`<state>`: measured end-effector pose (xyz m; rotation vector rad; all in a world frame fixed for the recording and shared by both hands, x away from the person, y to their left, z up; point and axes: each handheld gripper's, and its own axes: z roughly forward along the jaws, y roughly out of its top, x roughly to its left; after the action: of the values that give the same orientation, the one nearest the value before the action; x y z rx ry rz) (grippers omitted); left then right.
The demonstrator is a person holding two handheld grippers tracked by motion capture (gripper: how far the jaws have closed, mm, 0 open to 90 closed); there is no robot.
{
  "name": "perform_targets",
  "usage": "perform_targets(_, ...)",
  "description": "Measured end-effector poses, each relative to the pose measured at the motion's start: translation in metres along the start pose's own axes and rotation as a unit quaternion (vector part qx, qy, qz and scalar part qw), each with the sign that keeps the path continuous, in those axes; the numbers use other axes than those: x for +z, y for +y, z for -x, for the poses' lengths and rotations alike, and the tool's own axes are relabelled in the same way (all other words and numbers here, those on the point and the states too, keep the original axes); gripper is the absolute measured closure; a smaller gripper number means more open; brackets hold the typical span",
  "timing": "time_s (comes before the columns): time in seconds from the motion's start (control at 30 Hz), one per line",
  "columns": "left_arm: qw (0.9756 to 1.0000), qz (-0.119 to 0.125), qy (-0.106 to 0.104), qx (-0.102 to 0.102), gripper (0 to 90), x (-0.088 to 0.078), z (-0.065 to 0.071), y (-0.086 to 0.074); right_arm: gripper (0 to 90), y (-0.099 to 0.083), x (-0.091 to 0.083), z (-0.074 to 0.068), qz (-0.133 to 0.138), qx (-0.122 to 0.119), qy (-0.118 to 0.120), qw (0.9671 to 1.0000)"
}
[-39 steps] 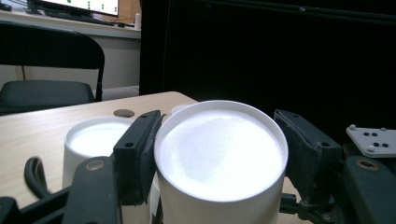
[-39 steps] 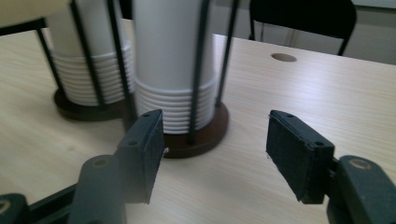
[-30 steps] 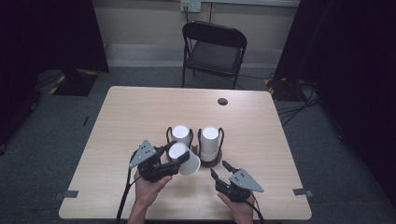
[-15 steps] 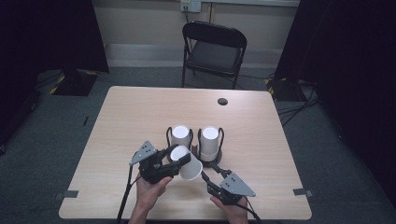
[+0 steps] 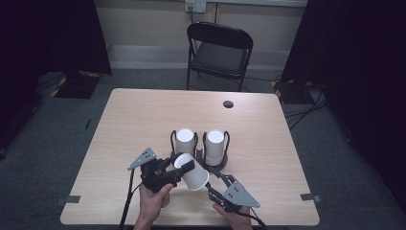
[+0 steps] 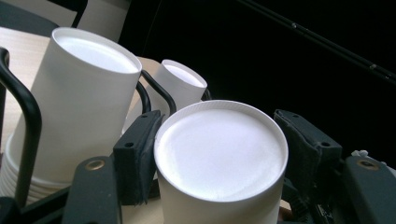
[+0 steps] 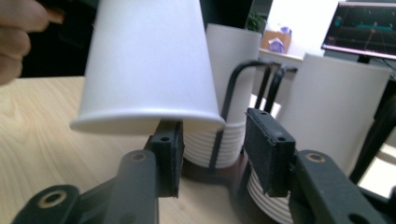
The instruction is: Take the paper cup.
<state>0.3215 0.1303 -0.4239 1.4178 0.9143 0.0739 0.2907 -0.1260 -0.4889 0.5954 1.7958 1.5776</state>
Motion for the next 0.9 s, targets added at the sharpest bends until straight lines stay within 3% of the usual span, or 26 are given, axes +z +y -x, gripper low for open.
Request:
perform_targets(0.37, 0.9985, -0.012, -0.037, -0.039, 34.4, 0.009, 0.002, -0.004, 68.6, 0.0, 0.007, -0.001, 0.037, -0.022, 0.01, 0.999)
perform_targets(0.53, 0.998, -0.016, -0.044, -0.042, 34.1, 0.013, 0.002, -0.005, 71.0, 0.0, 0.008, -0.002, 0.045, -0.027, 0.005, 0.9986)
perform_targets(0.6, 0.9973, -0.015, -0.049, -0.052, 33.9, 0.014, 0.0, -0.006, 74.3, 0.0, 0.008, -0.002, 0.048, -0.03, 0.001, 0.9984)
perform_targets(0.73, 0.9976, -0.014, -0.047, -0.049, 32.8, 0.013, -0.002, -0.007, 79.4, 0.0, 0.006, -0.001, 0.049, -0.029, 0.0, 0.9984)
perform_targets(0.9, 0.999, -0.014, -0.032, -0.029, 30.6, 0.015, -0.002, -0.007, 82.5, 0.001, 0.004, 0.0, 0.04, -0.02, 0.0, 0.999)
